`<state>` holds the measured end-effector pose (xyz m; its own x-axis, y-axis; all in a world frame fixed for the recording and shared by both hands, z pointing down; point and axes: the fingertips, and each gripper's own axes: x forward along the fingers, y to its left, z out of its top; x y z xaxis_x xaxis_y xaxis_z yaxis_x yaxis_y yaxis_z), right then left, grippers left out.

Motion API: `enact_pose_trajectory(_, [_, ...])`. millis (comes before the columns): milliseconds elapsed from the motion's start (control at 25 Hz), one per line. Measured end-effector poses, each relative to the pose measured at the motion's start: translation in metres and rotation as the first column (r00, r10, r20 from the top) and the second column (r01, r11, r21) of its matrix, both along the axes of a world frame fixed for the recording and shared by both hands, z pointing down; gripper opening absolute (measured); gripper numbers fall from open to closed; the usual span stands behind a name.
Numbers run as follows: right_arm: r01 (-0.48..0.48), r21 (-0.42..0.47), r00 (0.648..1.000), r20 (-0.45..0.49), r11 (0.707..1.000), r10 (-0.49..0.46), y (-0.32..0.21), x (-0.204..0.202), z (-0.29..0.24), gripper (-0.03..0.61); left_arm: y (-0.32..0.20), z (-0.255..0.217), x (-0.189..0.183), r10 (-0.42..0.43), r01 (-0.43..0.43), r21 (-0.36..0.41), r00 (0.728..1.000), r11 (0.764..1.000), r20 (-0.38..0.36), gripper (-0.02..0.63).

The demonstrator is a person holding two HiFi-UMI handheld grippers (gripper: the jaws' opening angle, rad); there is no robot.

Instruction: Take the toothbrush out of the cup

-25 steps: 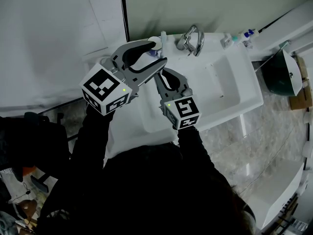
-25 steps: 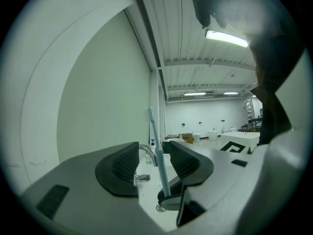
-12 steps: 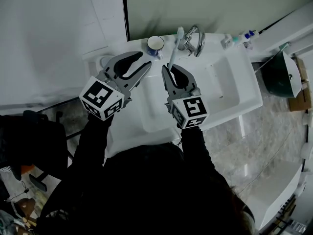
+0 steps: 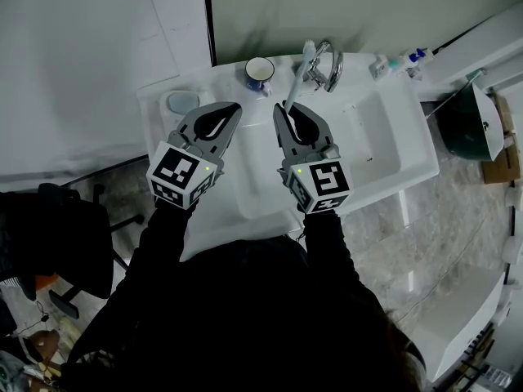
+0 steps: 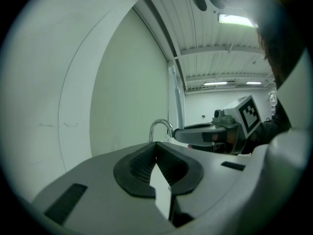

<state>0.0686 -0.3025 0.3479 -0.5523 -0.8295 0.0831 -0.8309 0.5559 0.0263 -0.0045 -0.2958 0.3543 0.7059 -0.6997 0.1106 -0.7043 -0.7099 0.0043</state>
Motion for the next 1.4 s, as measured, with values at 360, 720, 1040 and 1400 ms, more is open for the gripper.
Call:
enact_pose_trajectory(360, [-0.031,0.047,0.999,-0.022,0.998,0.032,0.001,0.005,-0.008,0.055,-0.007,-0.001,-0.017,-0.134,0.135,0.053,0.991,0.989,-0.029,0.008])
enact_pose_trajectory(720, [-0.056,0.074,0.998,-0.011,0.996,0.057,0.004,0.009,-0.014,0.055,-0.01,0.016,-0.022,-0.159,0.159,0.014,0.987,0.987,0.007,0.008])
enact_pose_trajectory(1040, [-0.063,0.091,0.998,-0.024,0.994,0.066,0.005,0.007,-0.017,0.054,-0.01,0.015,-0.024,-0.171,0.17,0.024,0.985,0.985,0.015,0.008])
enact_pose_trajectory(1400, [-0.062,0.102,0.997,-0.033,0.993,0.065,0.005,0.005,-0.019,0.054,-0.01,0.018,-0.023,-0.166,0.166,0.015,0.986,0.986,0.02,0.008])
